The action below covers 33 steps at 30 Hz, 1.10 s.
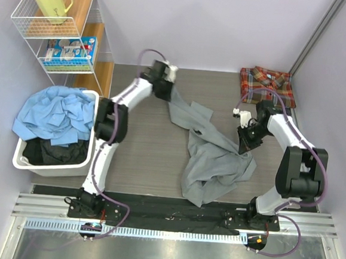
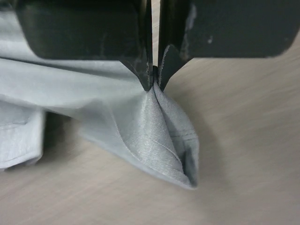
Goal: Fold and stack the long sleeve shirts
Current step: Flatten the shirt out
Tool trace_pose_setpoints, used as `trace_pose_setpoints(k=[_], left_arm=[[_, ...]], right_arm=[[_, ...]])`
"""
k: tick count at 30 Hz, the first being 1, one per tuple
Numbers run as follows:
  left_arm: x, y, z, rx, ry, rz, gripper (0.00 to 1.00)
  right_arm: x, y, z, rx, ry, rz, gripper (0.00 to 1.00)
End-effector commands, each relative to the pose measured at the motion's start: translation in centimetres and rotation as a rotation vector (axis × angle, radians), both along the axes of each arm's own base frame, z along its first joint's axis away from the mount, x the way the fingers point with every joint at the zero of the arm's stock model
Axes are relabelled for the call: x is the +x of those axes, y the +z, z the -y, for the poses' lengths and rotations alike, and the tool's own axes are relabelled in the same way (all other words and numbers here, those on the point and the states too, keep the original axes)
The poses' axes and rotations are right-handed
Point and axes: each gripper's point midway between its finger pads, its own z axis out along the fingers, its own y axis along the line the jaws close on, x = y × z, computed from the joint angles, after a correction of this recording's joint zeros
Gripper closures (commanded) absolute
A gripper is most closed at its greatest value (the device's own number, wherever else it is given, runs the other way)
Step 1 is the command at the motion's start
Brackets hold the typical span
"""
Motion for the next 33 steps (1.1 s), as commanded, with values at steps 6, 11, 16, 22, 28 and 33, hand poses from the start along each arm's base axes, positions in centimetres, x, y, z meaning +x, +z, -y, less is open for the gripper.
trace_pose_setpoints(k=[6, 11, 16, 22, 28, 33], left_arm=[[-1.9, 19.2, 0.3, -0.364, -0.215, 0.196, 1.00], [-4.1, 27.0, 2.7, -0.519, -0.342, 0.290, 1.00], [-9.0, 32.6, 5.5, -0.654, -0.565, 0.351, 1.00], [-12.5, 35.9, 6.2, -0.714, -0.647, 0.425, 1.00], [-13.3, 37.4, 6.1, -0.729, -0.653, 0.445, 1.00], [-13.6, 37.7, 6.0, -0.734, -0.666, 0.449, 1.00]], right_arm=[[4.0, 4.0, -4.8, 0.295, 0.028, 0.064, 0.53], [7.5, 7.1, -5.1, 0.310, 0.022, 0.213, 0.32], [12.6, 10.5, -4.8, 0.297, 0.022, 0.492, 0.29], [14.7, 12.6, -5.8, 0.347, 0.120, 0.706, 0.24], [13.9, 14.4, -8.0, 0.463, 0.183, 0.863, 0.23], [15.0, 14.7, -9.1, 0.442, 0.155, 0.897, 0.25]])
